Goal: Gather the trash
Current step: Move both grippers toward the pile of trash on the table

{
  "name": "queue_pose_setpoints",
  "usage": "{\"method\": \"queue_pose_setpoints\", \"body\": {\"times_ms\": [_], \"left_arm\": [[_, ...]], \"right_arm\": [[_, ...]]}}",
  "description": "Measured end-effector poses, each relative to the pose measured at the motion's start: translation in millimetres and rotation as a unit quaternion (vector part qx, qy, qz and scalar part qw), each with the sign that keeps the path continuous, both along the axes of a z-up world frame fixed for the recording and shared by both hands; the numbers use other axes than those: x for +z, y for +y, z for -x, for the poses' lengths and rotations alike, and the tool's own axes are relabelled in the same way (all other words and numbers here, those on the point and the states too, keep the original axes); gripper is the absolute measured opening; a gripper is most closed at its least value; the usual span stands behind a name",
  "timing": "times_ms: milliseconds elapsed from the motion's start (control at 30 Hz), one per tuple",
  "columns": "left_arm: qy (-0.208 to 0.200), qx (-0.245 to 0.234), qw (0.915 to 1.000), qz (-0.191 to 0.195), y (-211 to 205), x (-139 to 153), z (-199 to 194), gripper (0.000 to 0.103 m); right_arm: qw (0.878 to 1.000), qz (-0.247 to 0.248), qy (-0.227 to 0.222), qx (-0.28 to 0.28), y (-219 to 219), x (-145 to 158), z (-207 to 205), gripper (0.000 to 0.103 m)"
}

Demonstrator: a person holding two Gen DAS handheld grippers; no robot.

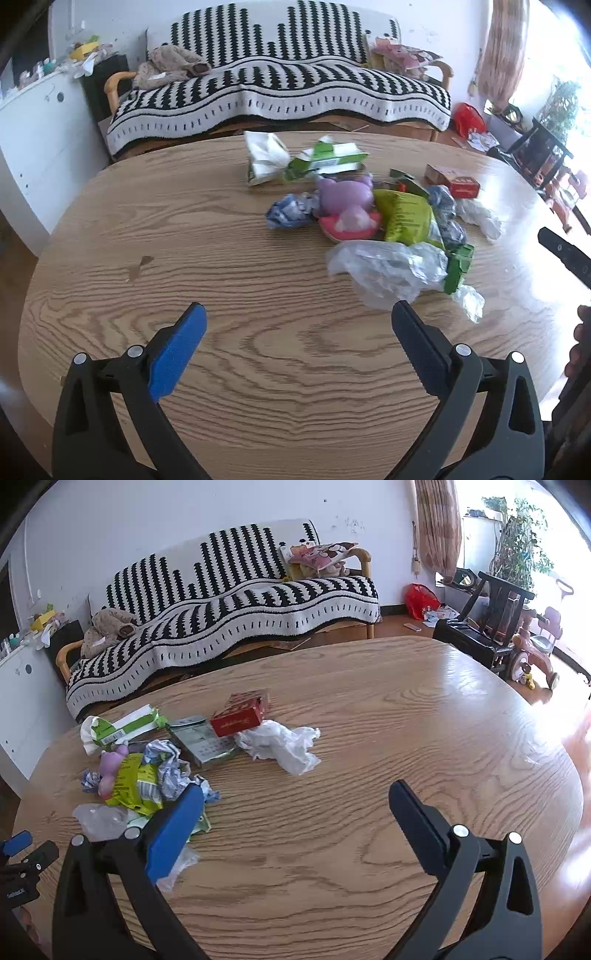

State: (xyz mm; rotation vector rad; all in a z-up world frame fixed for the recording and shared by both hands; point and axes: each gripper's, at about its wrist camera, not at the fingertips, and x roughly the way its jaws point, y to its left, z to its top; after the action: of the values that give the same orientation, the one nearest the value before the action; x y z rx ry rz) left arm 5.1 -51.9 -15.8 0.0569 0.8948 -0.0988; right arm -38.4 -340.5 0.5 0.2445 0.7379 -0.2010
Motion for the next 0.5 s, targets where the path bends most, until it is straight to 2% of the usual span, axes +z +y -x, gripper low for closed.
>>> {"method": "queue_pose_setpoints", "body": {"times_ms": [233,367,500], "left_arm": [[0.008,-0.002,0.9999,-0.015,-5,-6,-1,0.097],[0.000,-0.001,0.9999,-0.014,-5,-6,0,0.097],[-0.002,0.000,0.9999,-0.012,-6,-5,0,0.097]], "right_arm": [[0.999,-0.030,-0.004,-0.014,-14,-1,3,0.097],[1.000,-0.022,-0.012,-0.007,-10,1,2,0.097],[1.000,-0.019,0.002,-0.006,-8,1,0,0.097]]}}
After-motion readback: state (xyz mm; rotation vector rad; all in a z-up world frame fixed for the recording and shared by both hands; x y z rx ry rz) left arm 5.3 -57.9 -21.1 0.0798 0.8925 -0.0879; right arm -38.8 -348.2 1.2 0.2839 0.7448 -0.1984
